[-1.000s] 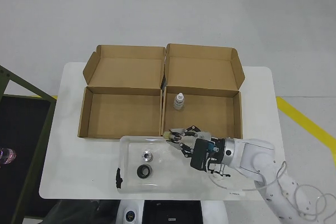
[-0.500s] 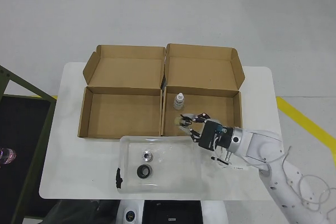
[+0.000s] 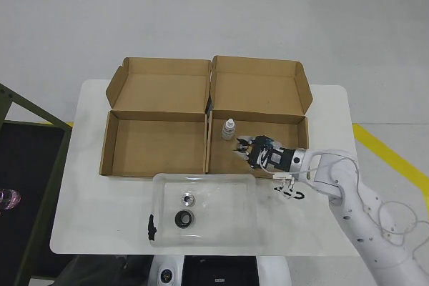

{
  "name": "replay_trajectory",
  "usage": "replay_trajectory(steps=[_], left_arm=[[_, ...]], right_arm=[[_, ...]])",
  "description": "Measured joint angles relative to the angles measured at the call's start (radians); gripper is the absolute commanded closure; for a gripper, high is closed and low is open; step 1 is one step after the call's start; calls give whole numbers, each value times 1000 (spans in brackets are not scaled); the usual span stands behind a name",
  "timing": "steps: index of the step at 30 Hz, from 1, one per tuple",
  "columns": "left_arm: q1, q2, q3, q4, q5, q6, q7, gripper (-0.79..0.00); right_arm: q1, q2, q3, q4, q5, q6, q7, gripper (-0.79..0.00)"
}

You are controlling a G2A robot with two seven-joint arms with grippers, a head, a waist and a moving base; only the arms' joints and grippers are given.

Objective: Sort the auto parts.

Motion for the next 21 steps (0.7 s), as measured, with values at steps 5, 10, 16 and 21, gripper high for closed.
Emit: replay_trajectory(steps=[5, 10, 16, 21], left_arm=[[0, 0, 0, 0, 0, 0, 0, -785], [0, 0, 0, 0, 0, 0, 0, -785], [0, 0, 0, 0, 0, 0, 0, -785], [0, 0, 0, 0, 0, 0, 0, -785]], right_arm=[[59, -5, -20, 54, 26, 1, 98, 0], [113, -10, -39, 94, 42, 11, 203, 0], [172, -20, -79, 146, 52, 33, 291, 0], [227, -36, -132, 223, 76, 44, 318, 0]])
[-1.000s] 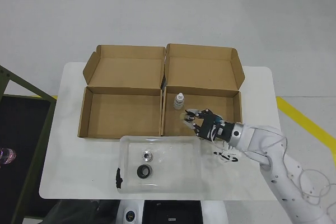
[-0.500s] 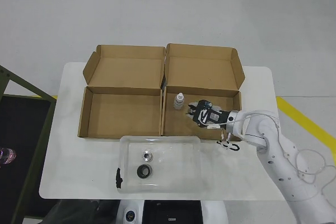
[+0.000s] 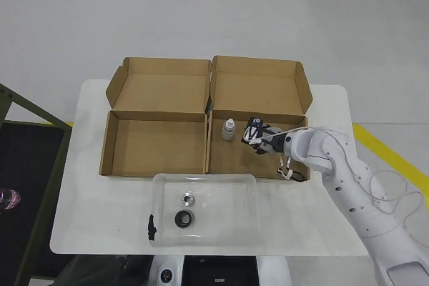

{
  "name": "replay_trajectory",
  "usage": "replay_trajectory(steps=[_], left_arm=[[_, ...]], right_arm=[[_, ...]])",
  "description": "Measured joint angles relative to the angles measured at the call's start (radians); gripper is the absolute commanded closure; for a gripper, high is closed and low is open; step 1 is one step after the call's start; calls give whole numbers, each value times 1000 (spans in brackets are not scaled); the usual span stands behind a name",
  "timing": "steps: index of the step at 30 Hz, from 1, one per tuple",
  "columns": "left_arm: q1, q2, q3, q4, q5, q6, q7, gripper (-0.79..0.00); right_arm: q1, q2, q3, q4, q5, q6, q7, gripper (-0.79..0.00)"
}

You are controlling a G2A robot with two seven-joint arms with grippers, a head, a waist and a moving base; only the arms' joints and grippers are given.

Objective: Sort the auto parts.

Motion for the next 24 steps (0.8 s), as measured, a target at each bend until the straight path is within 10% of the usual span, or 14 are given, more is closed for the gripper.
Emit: replay_trajectory(steps=[8, 24], left_arm=[[0, 0, 0, 0, 0, 0, 0, -785], [0, 0, 0, 0, 0, 0, 0, -785]], right_arm=[[63, -20, -62, 90, -18, 36, 31, -43], [79, -34, -89, 115, -21, 46, -13, -379]])
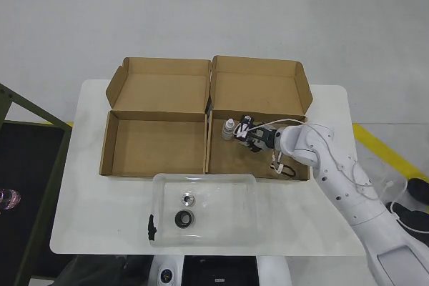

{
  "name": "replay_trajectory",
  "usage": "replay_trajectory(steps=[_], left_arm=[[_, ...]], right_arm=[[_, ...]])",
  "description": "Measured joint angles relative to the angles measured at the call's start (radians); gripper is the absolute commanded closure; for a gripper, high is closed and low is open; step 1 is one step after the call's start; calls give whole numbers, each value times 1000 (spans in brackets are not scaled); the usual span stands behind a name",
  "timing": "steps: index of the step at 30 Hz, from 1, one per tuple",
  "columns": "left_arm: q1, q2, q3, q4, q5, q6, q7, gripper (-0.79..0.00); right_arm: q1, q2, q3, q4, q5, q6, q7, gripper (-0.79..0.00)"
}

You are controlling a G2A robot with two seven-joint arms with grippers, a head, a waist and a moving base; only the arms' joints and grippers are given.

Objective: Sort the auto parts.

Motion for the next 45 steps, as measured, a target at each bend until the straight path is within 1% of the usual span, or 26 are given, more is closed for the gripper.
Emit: replay_trajectory(steps=[7, 15, 19, 23, 25, 30, 32, 36, 41, 45], left_arm=[[0, 0, 0, 0, 0, 0, 0, -785], [0, 0, 0, 0, 0, 0, 0, -785], [0, 0, 0, 0, 0, 0, 0, -785], [0, 0, 0, 0, 0, 0, 0, -785], [0, 0, 0, 0, 0, 0, 0, -785], [0, 0, 0, 0, 0, 0, 0, -785], [0, 0, 0, 0, 0, 0, 0, -785], [0, 0, 0, 0, 0, 0, 0, -785], [0, 0, 0, 0, 0, 0, 0, -785], [0, 0, 0, 0, 0, 0, 0, -785]], right_arm=[[-81, 28, 86, -137, -5, -15, -19, -391], [-220, 61, 193, -357, -20, -38, -60, -449], [-276, 71, 222, -438, -27, -47, -90, -474], [-312, 75, 229, -494, -38, -58, -118, -465], [-324, 76, 224, -516, -48, -58, -130, -459], [-330, 72, 175, -552, -74, -67, -150, -480], [-328, 68, 151, -558, -76, -68, -162, -514], [-316, 59, 88, -564, -88, -75, -188, -548], [-300, 49, 28, -554, -96, -80, -201, -545], [-288, 41, -14, -541, -95, -93, -204, -526]])
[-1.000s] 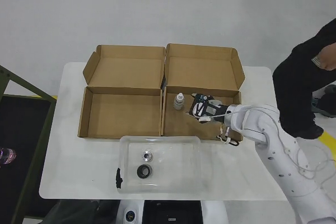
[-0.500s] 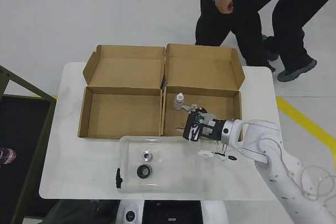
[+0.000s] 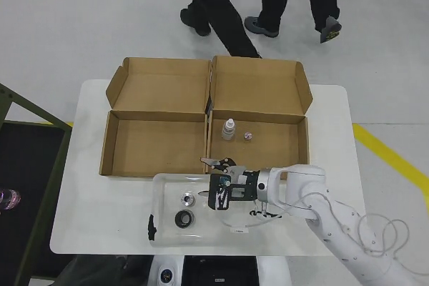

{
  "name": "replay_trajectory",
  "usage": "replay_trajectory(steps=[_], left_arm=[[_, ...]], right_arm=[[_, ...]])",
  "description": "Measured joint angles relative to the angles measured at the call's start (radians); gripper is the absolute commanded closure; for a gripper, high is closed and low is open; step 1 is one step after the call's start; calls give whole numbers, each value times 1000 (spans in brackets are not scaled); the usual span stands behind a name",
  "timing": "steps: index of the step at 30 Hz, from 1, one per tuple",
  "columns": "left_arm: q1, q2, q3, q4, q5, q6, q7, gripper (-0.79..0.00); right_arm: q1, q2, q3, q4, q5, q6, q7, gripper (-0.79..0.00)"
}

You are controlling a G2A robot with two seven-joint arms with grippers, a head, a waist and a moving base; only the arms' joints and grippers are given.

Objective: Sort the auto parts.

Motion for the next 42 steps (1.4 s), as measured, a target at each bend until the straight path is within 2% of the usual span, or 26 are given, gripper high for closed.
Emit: replay_trajectory(steps=[8, 11, 18, 23, 30, 42], left_arm=[[0, 0, 0, 0, 0, 0, 0, -785], [0, 0, 0, 0, 0, 0, 0, -785], [0, 0, 0, 0, 0, 0, 0, -785], [0, 0, 0, 0, 0, 0, 0, -785], [0, 0, 0, 0, 0, 0, 0, -785], [0, 0, 0, 0, 0, 0, 0, -785]], right_arm=[[43, -21, -97, 27, -1, -33, 30, -514], [57, -30, -132, 55, 0, -28, 38, -443], [70, -46, -187, 89, -15, -19, 55, -440], [65, -49, -197, 105, -22, -11, 66, -391], [57, -46, -177, 131, -39, 0, 83, -372], [71, -62, -207, 201, -55, 23, 96, -379]])
